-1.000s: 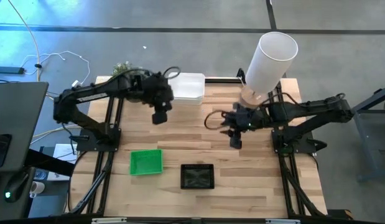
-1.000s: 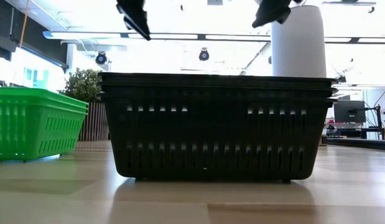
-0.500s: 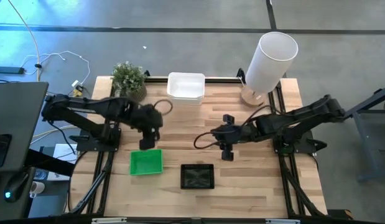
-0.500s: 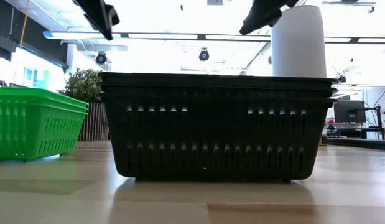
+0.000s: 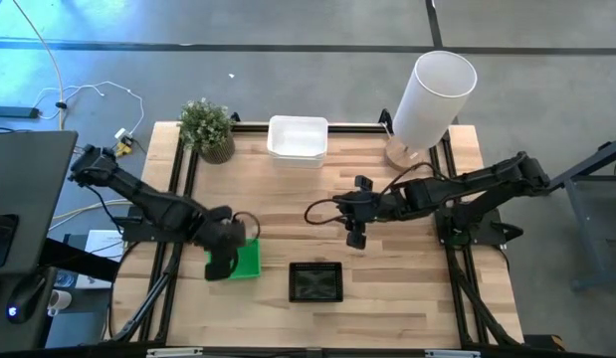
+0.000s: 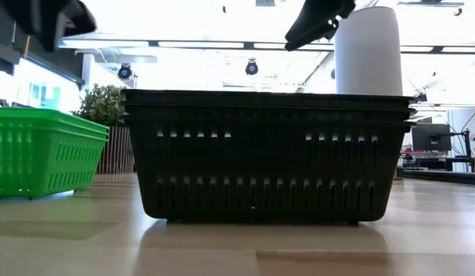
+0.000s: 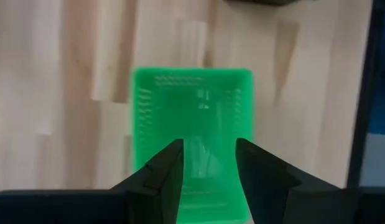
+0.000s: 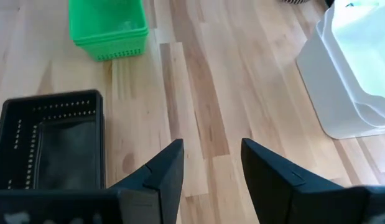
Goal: Stack baskets by color
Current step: Move the stacked green bins to the middle left of the table
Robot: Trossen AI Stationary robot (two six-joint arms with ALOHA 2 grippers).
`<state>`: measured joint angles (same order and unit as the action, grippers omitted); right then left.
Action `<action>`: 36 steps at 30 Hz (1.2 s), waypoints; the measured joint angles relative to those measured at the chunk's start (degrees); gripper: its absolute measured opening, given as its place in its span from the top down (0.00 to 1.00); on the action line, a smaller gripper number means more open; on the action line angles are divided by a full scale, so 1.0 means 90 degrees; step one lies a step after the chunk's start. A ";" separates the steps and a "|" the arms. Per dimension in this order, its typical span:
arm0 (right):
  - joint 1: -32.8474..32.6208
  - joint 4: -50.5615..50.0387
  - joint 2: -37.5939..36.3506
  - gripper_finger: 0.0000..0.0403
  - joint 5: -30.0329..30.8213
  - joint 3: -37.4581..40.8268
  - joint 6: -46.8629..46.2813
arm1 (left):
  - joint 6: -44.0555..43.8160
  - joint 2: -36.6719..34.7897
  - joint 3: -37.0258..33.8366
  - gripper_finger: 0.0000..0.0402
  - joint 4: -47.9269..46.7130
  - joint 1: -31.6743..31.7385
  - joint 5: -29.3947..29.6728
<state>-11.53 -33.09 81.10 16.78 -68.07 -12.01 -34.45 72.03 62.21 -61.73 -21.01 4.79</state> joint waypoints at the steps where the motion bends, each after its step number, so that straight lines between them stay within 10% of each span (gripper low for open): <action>1: 0.0035 0.0034 0.0000 0.64 0.0002 0.0000 0.0000 | -0.0184 0.0000 -0.0047 0.67 0.0071 -0.0154 0.0020; 18: 0.0243 0.0137 -0.0005 0.64 -0.0082 0.0000 -0.0392 | -0.1954 0.0007 -0.1404 0.67 0.2427 -0.1763 0.0057; 36: 0.0243 0.0137 -0.0007 0.64 -0.0078 0.0000 -0.0373 | -0.2323 0.0861 -0.2041 0.67 0.3214 -0.1926 0.0043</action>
<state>-9.34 -31.86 81.03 16.08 -68.07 -15.37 -55.35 79.78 43.83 -32.80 -38.35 5.18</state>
